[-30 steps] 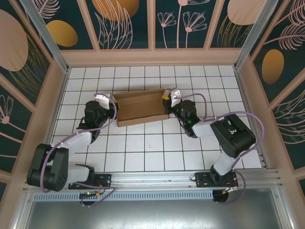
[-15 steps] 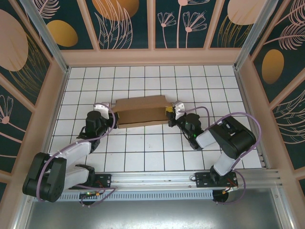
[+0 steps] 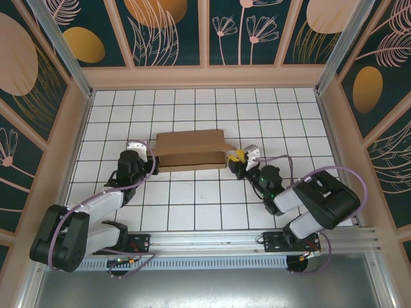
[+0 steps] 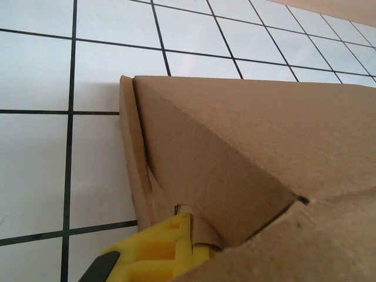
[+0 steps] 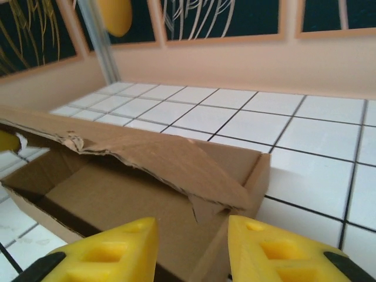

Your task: Fold the paper box

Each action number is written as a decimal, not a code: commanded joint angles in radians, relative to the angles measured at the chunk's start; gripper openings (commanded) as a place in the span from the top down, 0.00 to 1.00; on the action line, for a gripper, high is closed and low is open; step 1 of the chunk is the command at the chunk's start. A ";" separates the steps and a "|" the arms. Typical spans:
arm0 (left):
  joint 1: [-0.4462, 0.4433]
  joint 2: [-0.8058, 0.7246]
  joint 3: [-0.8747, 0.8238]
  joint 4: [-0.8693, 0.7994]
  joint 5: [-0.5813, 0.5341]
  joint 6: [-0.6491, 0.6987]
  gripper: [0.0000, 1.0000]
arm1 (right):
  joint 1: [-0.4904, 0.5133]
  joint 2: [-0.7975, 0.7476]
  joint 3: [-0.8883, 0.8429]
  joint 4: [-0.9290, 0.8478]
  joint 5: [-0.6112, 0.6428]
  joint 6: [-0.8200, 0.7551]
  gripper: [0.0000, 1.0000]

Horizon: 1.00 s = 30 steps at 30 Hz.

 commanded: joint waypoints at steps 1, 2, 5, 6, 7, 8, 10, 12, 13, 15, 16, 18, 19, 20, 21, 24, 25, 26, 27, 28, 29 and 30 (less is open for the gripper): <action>-0.008 0.020 0.031 -0.050 -0.007 0.003 1.00 | 0.026 -0.144 -0.079 0.099 0.071 0.093 0.63; -0.009 0.024 0.040 -0.057 -0.009 0.003 1.00 | 0.039 -0.215 -0.089 0.050 0.116 0.109 0.63; -0.017 0.029 0.052 -0.065 -0.004 0.014 1.00 | 0.076 -0.433 -0.056 -0.216 0.265 0.121 0.67; -0.018 0.030 0.059 -0.069 -0.003 0.017 1.00 | 0.080 -0.502 -0.023 -0.330 0.303 0.118 0.71; -0.020 0.032 0.065 -0.073 0.001 0.021 1.00 | 0.083 -0.550 0.013 -0.427 0.340 0.125 0.75; -0.023 0.034 0.070 -0.077 0.004 0.024 1.00 | 0.082 -0.592 0.061 -0.533 0.399 0.149 0.80; -0.027 0.042 0.079 -0.084 0.012 0.031 1.00 | 0.081 -0.616 0.141 -0.651 0.429 0.126 0.90; -0.031 0.053 0.084 -0.084 0.025 0.039 1.00 | 0.080 -0.595 0.213 -0.698 0.344 0.049 1.00; -0.036 0.056 0.084 -0.084 0.026 0.041 1.00 | 0.080 -0.577 0.245 -0.719 0.313 0.034 1.00; -0.041 0.068 0.082 -0.083 0.036 0.045 1.00 | 0.075 -0.507 0.347 -0.798 0.256 0.072 1.00; -0.043 0.072 0.078 -0.079 0.042 0.040 1.00 | 0.071 -0.466 0.400 -0.844 0.206 0.093 1.00; -0.043 0.078 0.071 -0.071 0.049 0.036 1.00 | 0.067 -0.356 0.533 -0.972 0.100 0.124 1.00; -0.043 0.081 0.067 -0.070 0.052 0.036 1.00 | 0.068 -0.289 0.609 -1.041 0.058 0.126 1.00; -0.043 0.086 0.067 -0.067 0.053 0.037 1.00 | 0.067 -0.227 0.668 -1.102 0.027 0.143 1.00; -0.044 0.089 0.067 -0.067 0.054 0.035 1.00 | 0.067 -0.180 0.714 -1.137 0.016 0.161 1.00; -0.043 0.084 0.068 -0.069 0.056 0.019 1.00 | 0.067 -0.035 0.830 -1.231 -0.025 0.176 1.00; -0.043 0.072 0.066 -0.071 0.054 0.009 0.93 | 0.067 0.010 0.861 -1.264 -0.021 0.183 1.00; -0.043 0.056 0.062 -0.073 0.048 -0.009 0.86 | 0.068 0.045 0.881 -1.285 -0.018 0.184 1.00; -0.044 0.035 0.054 -0.071 0.042 -0.028 0.80 | 0.069 0.067 0.886 -1.293 -0.011 0.186 1.00; -0.044 0.003 0.037 -0.066 0.042 -0.055 0.76 | 0.069 0.084 0.882 -1.287 0.000 0.186 1.00; -0.044 -0.033 0.012 -0.046 0.048 -0.088 0.73 | 0.069 0.095 0.871 -1.276 0.010 0.184 1.00; -0.043 -0.071 -0.012 -0.028 0.049 -0.116 0.71 | 0.068 0.104 0.860 -1.267 0.019 0.184 1.00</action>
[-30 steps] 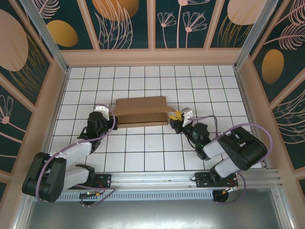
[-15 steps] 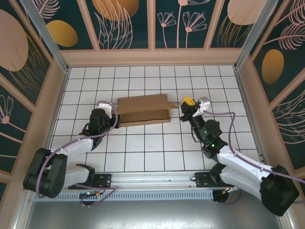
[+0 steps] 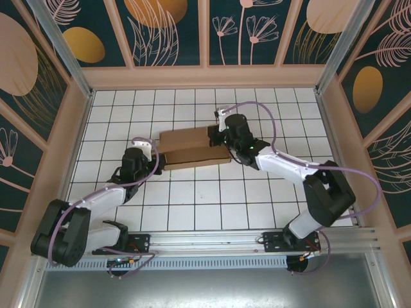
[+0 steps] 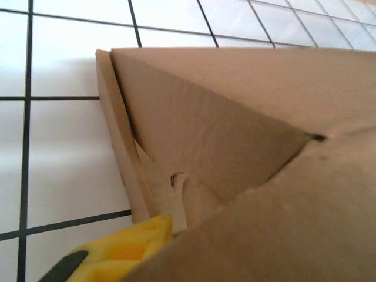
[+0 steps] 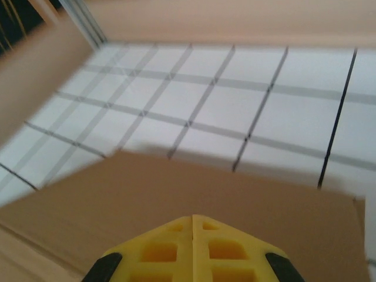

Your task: Fold the paper box

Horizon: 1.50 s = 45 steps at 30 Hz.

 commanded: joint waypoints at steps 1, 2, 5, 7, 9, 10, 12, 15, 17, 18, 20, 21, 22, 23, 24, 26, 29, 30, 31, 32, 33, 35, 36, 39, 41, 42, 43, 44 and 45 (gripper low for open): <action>-0.004 -0.125 -0.073 0.037 -0.005 -0.121 0.70 | -0.006 0.024 -0.008 -0.059 0.005 0.024 1.00; -0.004 -0.169 -0.095 0.035 -0.034 -0.159 0.68 | -0.009 0.032 -0.019 -0.053 0.006 0.022 1.00; -0.004 -0.289 -0.142 0.012 -0.080 -0.220 0.67 | -0.018 0.045 -0.057 -0.024 -0.005 0.017 1.00; -0.005 -0.357 -0.149 -0.029 -0.104 -0.243 0.67 | -0.028 0.049 -0.084 -0.004 -0.018 0.022 1.00; -0.004 -0.417 -0.142 -0.091 -0.145 -0.264 0.70 | -0.038 0.052 -0.102 0.008 -0.029 0.025 1.00; -0.004 -0.449 -0.138 -0.119 -0.156 -0.267 0.71 | -0.042 0.055 -0.111 0.014 -0.037 0.026 1.00; -0.004 -0.508 -0.127 -0.166 -0.165 -0.258 0.73 | -0.049 0.061 -0.126 0.022 -0.046 0.024 1.00; -0.004 -0.567 -0.100 -0.238 -0.239 -0.266 0.74 | -0.051 0.076 -0.135 0.019 -0.047 0.010 1.00; -0.004 -0.548 -0.053 -0.286 -0.338 -0.264 0.76 | -0.049 0.095 -0.131 0.002 -0.024 0.007 1.00; -0.005 -0.517 -0.021 -0.312 -0.382 -0.272 0.75 | -0.049 0.103 -0.130 -0.008 -0.005 0.010 1.00; -0.004 -0.404 0.078 -0.373 -0.427 -0.268 0.65 | -0.049 0.130 -0.117 -0.048 0.074 0.017 1.00; -0.004 -0.340 0.127 -0.401 -0.428 -0.258 0.61 | -0.049 0.139 -0.102 -0.075 0.104 0.018 1.00; -0.003 -0.263 0.191 -0.439 -0.414 -0.246 0.57 | -0.047 0.145 -0.084 -0.104 0.139 0.019 1.00; 0.000 -0.184 0.259 -0.475 -0.377 -0.213 0.52 | -0.045 0.145 -0.061 -0.135 0.185 0.027 1.00; 0.001 -0.107 0.319 -0.508 -0.338 -0.185 0.49 | -0.043 0.141 -0.038 -0.158 0.229 0.038 1.00; 0.021 0.057 0.454 -0.583 -0.234 -0.150 0.45 | -0.038 0.120 0.037 -0.243 0.288 0.041 0.98; 0.051 0.203 0.540 -0.561 -0.083 -0.129 0.42 | -0.031 0.066 0.085 -0.271 0.385 -0.012 1.00; 0.060 0.225 0.544 -0.540 -0.062 -0.134 0.42 | -0.029 0.026 0.066 -0.238 0.417 -0.017 1.00; 0.070 0.239 0.543 -0.507 -0.028 -0.136 0.41 | -0.030 -0.019 0.033 -0.187 0.429 -0.030 1.00; 0.078 0.252 0.541 -0.478 0.002 -0.133 0.41 | -0.039 -0.060 0.005 -0.144 0.403 -0.051 1.00; 0.082 0.262 0.538 -0.461 0.023 -0.130 0.41 | -0.050 -0.087 -0.009 -0.124 0.377 -0.062 1.00; 0.084 0.299 0.550 -0.449 0.072 -0.121 0.41 | -0.081 -0.115 -0.016 -0.120 0.336 -0.056 0.86; 0.085 0.321 0.559 -0.456 0.083 -0.117 0.41 | -0.104 -0.120 -0.016 -0.128 0.259 -0.073 0.86; 0.084 0.382 0.578 -0.471 0.097 -0.101 0.42 | -0.195 -0.105 -0.014 -0.163 0.052 -0.040 0.89; 0.088 0.400 0.569 -0.455 0.105 -0.090 0.41 | -0.254 -0.073 -0.001 -0.193 -0.040 0.006 0.77; 0.088 0.408 0.564 -0.443 0.110 -0.086 0.41 | -0.264 -0.062 -0.005 -0.187 -0.047 0.034 0.69; 0.089 0.420 0.561 -0.437 0.106 -0.087 0.41 | -0.277 -0.047 -0.010 -0.179 -0.041 0.069 0.55; 0.092 0.435 0.564 -0.437 0.109 -0.084 0.41 | -0.291 -0.025 0.000 -0.188 -0.079 0.073 0.47; 0.094 0.449 0.565 -0.437 0.118 -0.082 0.41 | -0.300 -0.002 0.014 -0.204 -0.122 0.057 0.43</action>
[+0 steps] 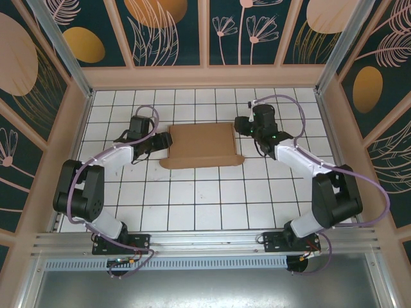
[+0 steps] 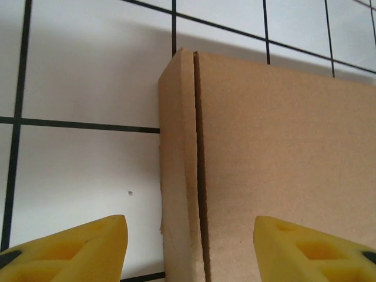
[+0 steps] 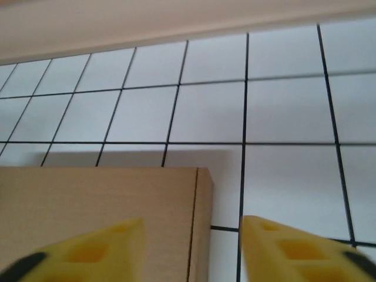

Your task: Fold the paper box

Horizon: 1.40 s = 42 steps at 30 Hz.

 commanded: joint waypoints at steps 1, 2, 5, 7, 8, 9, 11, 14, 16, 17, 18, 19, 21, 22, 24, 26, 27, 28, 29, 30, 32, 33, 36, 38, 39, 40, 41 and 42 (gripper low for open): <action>0.013 0.044 0.015 0.027 0.049 0.032 0.41 | -0.020 0.078 0.029 -0.068 -0.163 0.022 0.39; 0.017 0.056 0.015 0.031 0.050 0.031 0.40 | -0.024 0.116 0.057 -0.106 -0.166 0.008 0.38; 0.029 0.093 0.029 0.031 0.068 0.034 0.41 | -0.037 0.208 0.105 -0.148 -0.223 -0.011 0.35; 0.033 0.115 0.033 0.034 0.069 0.036 0.43 | -0.037 0.248 0.122 -0.154 -0.222 -0.008 0.35; 0.034 0.132 0.034 0.038 0.073 0.038 0.44 | -0.037 0.267 0.128 -0.154 -0.228 -0.008 0.36; 0.034 0.143 0.035 0.039 0.078 0.039 0.45 | -0.037 0.284 0.134 -0.157 -0.230 -0.008 0.37; 0.036 0.167 0.039 0.041 0.087 0.040 0.48 | -0.029 0.328 0.147 -0.174 -0.205 -0.010 0.42; 0.035 0.197 0.037 0.039 0.103 0.040 0.53 | -0.015 0.359 0.122 -0.173 -0.164 -0.010 0.49; 0.035 0.202 0.028 0.043 0.103 0.042 0.56 | -0.011 0.366 0.096 -0.153 -0.185 -0.005 0.51; 0.035 0.203 0.025 0.048 0.103 0.041 0.57 | -0.011 0.368 0.091 -0.149 -0.206 -0.004 0.52; 0.035 0.201 0.021 0.051 0.100 0.039 0.58 | -0.010 0.366 0.087 -0.146 -0.244 -0.006 0.51; 0.035 0.201 0.020 0.052 0.100 0.033 0.59 | -0.011 0.356 0.081 -0.142 -0.277 -0.005 0.50; 0.036 0.187 0.011 0.066 0.099 0.022 0.58 | -0.012 0.319 0.066 -0.135 -0.282 0.004 0.44; 0.037 0.181 0.010 0.070 0.105 0.021 0.58 | -0.018 0.296 0.051 -0.122 -0.279 0.009 0.40; 0.039 0.171 0.009 0.088 0.137 0.031 0.59 | -0.048 0.263 0.024 -0.096 -0.299 0.033 0.35; 0.053 0.173 0.015 0.092 0.170 0.045 0.62 | -0.090 0.239 -0.006 -0.053 -0.378 0.063 0.32; 0.064 0.178 0.015 0.098 0.205 0.053 0.64 | -0.110 0.226 -0.025 -0.028 -0.422 0.081 0.28; 0.076 0.186 0.014 0.108 0.242 0.061 0.66 | -0.129 0.220 -0.038 0.000 -0.470 0.095 0.25; 0.090 0.194 0.013 0.111 0.271 0.067 0.67 | -0.139 0.215 -0.050 0.025 -0.516 0.103 0.24; 0.103 0.204 0.013 0.111 0.295 0.070 0.69 | -0.148 0.214 -0.059 0.043 -0.558 0.111 0.21; 0.122 0.220 0.011 0.113 0.334 0.081 0.73 | -0.158 0.226 -0.059 0.053 -0.614 0.119 0.18; 0.128 0.227 0.010 0.113 0.342 0.083 0.75 | -0.160 0.232 -0.058 0.058 -0.632 0.122 0.17; 0.137 0.245 0.006 0.115 0.367 0.084 0.75 | -0.169 0.248 -0.075 0.093 -0.666 0.148 0.16; 0.141 0.257 0.007 0.116 0.381 0.084 0.75 | -0.175 0.263 -0.087 0.122 -0.711 0.172 0.15; 0.144 0.264 0.006 0.116 0.388 0.081 0.76 | -0.176 0.271 -0.093 0.140 -0.732 0.184 0.14; 0.148 0.271 0.007 0.116 0.395 0.081 0.77 | -0.177 0.278 -0.096 0.143 -0.737 0.188 0.13; 0.150 0.278 0.007 0.116 0.402 0.081 0.77 | -0.177 0.280 -0.100 0.145 -0.735 0.190 0.13; 0.153 0.281 0.007 0.113 0.403 0.081 0.78 | -0.177 0.277 -0.103 0.143 -0.717 0.191 0.12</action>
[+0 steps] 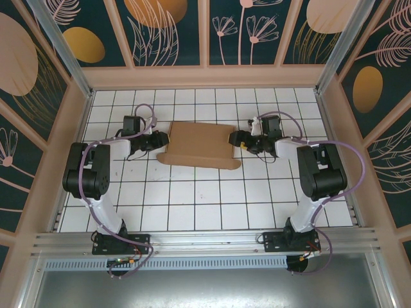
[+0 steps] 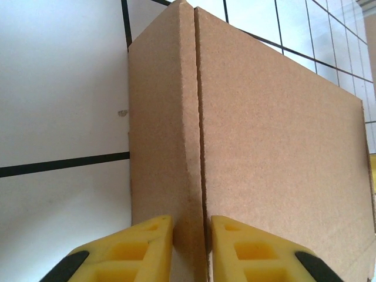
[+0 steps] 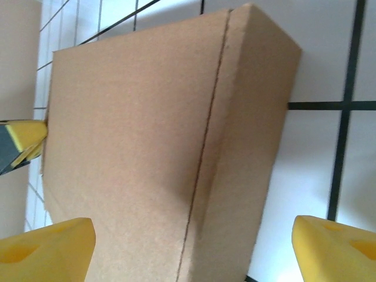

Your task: Fold the paper box

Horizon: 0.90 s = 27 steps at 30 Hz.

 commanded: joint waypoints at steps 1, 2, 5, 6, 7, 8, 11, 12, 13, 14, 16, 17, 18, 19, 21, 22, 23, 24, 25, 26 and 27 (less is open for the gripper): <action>0.009 0.058 -0.029 -0.073 -0.018 0.030 0.78 | -0.008 0.009 -0.022 0.022 0.004 0.018 0.12; 0.009 0.057 -0.029 -0.076 -0.021 0.032 0.78 | -0.004 -0.013 -0.021 -0.003 0.077 -0.004 0.11; 0.009 0.042 -0.016 -0.097 -0.050 0.043 0.77 | 0.045 -0.152 -0.034 -0.056 0.378 -0.106 0.12; 0.009 0.035 -0.008 -0.108 -0.062 0.048 0.77 | 0.077 -0.201 -0.034 -0.062 0.487 -0.165 0.13; 0.009 0.026 -0.001 -0.114 -0.072 0.049 0.77 | 0.113 -0.245 -0.034 -0.055 0.563 -0.224 0.14; 0.008 0.019 0.005 -0.119 -0.082 0.049 0.77 | 0.147 -0.276 -0.032 -0.044 0.637 -0.265 0.15; 0.007 -0.002 0.024 -0.145 -0.135 0.050 0.77 | 0.251 -0.360 -0.075 0.097 0.657 -0.550 0.19; 0.007 -0.010 0.022 -0.144 -0.140 0.051 0.77 | 0.277 -0.370 -0.089 0.137 0.575 -0.667 0.19; 0.007 -0.015 0.020 -0.144 -0.149 0.051 0.76 | 0.296 -0.366 -0.089 0.141 0.477 -0.784 0.20; 0.006 -0.020 0.018 -0.142 -0.156 0.049 0.77 | 0.312 -0.353 -0.080 0.123 0.426 -0.869 0.20; 0.002 -0.025 0.018 -0.142 -0.162 0.048 0.77 | 0.359 -0.302 -0.041 0.076 0.387 -1.047 0.21; -0.001 -0.025 0.020 -0.145 -0.164 0.046 0.77 | 0.373 -0.284 -0.031 0.060 0.358 -1.124 0.22; -0.005 -0.025 0.024 -0.148 -0.167 0.048 0.77 | 0.393 -0.264 -0.029 0.058 0.337 -1.209 0.21; -0.010 -0.025 0.026 -0.151 -0.169 0.049 0.77 | 0.416 -0.241 -0.022 0.063 0.351 -1.272 0.19; -0.017 -0.023 0.026 -0.156 -0.175 0.052 0.78 | 0.445 -0.183 0.028 0.039 0.369 -1.316 0.16; -0.021 -0.023 0.025 -0.158 -0.177 0.054 0.78 | 0.452 -0.149 0.059 0.017 0.358 -1.316 0.15; -0.023 -0.022 0.026 -0.160 -0.180 0.056 0.78 | 0.459 -0.122 0.081 0.003 0.351 -1.312 0.15; -0.025 -0.021 0.026 -0.163 -0.184 0.059 0.78 | 0.468 -0.092 0.098 -0.007 0.350 -1.307 0.14; -0.025 -0.019 0.026 -0.167 -0.188 0.060 0.78 | 0.478 -0.068 0.109 -0.013 0.352 -1.304 0.13; -0.025 -0.018 0.027 -0.169 -0.190 0.060 0.78 | 0.486 -0.053 0.115 -0.018 0.350 -1.306 0.13; -0.025 -0.018 0.027 -0.171 -0.193 0.060 0.78 | 0.495 -0.036 0.118 -0.019 0.349 -1.307 0.13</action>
